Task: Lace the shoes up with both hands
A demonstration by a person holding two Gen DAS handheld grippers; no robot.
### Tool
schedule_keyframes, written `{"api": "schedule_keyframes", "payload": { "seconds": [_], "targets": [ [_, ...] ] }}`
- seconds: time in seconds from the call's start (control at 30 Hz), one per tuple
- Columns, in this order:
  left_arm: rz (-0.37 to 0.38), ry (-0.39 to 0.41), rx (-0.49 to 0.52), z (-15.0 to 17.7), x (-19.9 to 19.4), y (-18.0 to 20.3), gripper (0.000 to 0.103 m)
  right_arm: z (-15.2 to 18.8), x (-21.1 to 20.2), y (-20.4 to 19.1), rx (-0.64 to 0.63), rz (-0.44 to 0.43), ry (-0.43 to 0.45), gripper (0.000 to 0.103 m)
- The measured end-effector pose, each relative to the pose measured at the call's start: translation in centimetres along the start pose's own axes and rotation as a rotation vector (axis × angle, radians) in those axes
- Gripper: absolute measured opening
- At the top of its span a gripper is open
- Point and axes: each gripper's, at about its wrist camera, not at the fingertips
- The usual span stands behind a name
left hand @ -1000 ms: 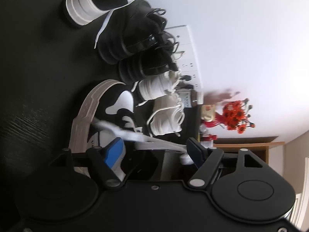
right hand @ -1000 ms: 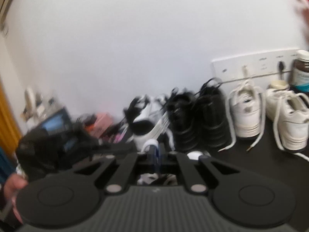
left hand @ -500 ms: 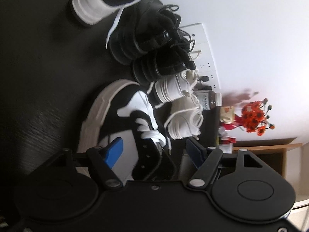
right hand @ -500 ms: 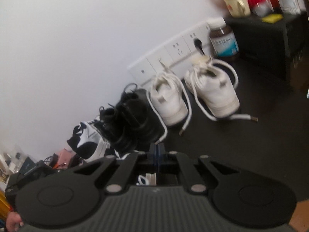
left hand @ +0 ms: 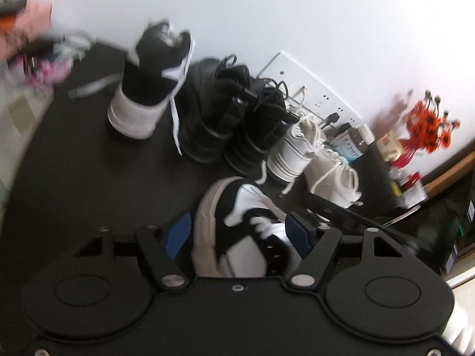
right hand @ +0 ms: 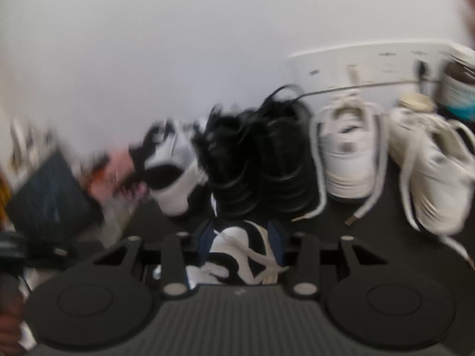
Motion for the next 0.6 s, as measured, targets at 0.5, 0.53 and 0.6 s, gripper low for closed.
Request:
{"api": "schedule_keyframes", "payload": {
  "seconds": [0.5, 0.53, 0.6],
  "targets": [
    [-0.058, 0.057, 0.195, 0.3, -0.6, 1.6, 0.078, -0.8, 4.4, -0.5, -0.089, 0.005, -0.167, 0.002],
    [-0.051, 0.073, 0.217, 0.3, -0.6, 2.0, 0.078, -0.9, 4.1, -0.3, -0.075, 0.016, -0.159, 0.002],
    [-0.035, 0.101, 0.272, 0.4, -0.7, 2.9, 0.078, -1.3, 2.9, 0.7, -0.009, 0.017, -0.126, 0.002]
  ]
}}
Point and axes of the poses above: each gripper's, at about its wrist camera, not at the fingertips, and x roughly the way its jaws point, y to its right, z to its underside, and after that the axes turned 1 degree about z, right-handed
